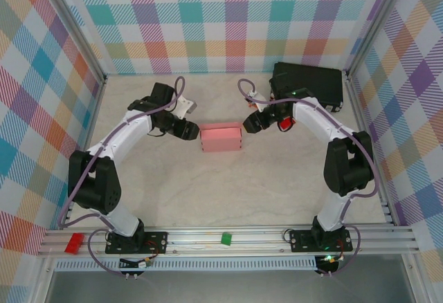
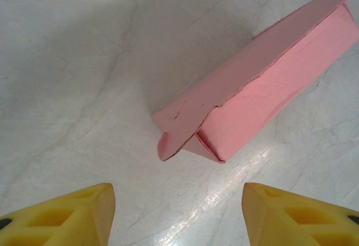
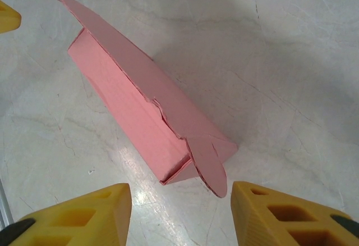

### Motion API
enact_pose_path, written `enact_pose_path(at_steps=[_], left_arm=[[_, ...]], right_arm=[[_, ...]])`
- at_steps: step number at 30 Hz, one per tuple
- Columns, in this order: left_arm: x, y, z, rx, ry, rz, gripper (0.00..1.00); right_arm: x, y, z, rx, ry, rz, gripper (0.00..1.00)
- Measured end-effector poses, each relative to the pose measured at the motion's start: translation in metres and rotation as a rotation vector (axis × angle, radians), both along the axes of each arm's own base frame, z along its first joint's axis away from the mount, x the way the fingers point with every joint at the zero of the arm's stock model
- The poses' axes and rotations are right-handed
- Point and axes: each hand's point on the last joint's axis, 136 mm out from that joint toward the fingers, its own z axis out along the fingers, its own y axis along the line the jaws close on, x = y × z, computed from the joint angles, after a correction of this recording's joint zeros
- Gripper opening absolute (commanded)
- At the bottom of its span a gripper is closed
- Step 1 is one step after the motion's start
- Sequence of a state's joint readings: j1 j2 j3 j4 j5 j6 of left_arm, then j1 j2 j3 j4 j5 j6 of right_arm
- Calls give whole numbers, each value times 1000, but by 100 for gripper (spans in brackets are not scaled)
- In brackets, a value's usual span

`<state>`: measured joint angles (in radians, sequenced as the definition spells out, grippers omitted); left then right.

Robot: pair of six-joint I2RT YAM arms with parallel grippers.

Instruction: Fold the paper box

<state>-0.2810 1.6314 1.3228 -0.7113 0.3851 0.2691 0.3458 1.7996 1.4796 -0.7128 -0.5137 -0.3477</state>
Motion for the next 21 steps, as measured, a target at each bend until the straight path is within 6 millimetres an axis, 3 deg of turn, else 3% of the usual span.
enact_pose_path(at_steps=[7,21], left_arm=[[5,-6,-7,-25,31,0,54],[7,-11,-4,-48,34,-8,51]], right_arm=[[0,1,-6,-1,24,-6,47],[4,3,-11,1,49,-17,46]])
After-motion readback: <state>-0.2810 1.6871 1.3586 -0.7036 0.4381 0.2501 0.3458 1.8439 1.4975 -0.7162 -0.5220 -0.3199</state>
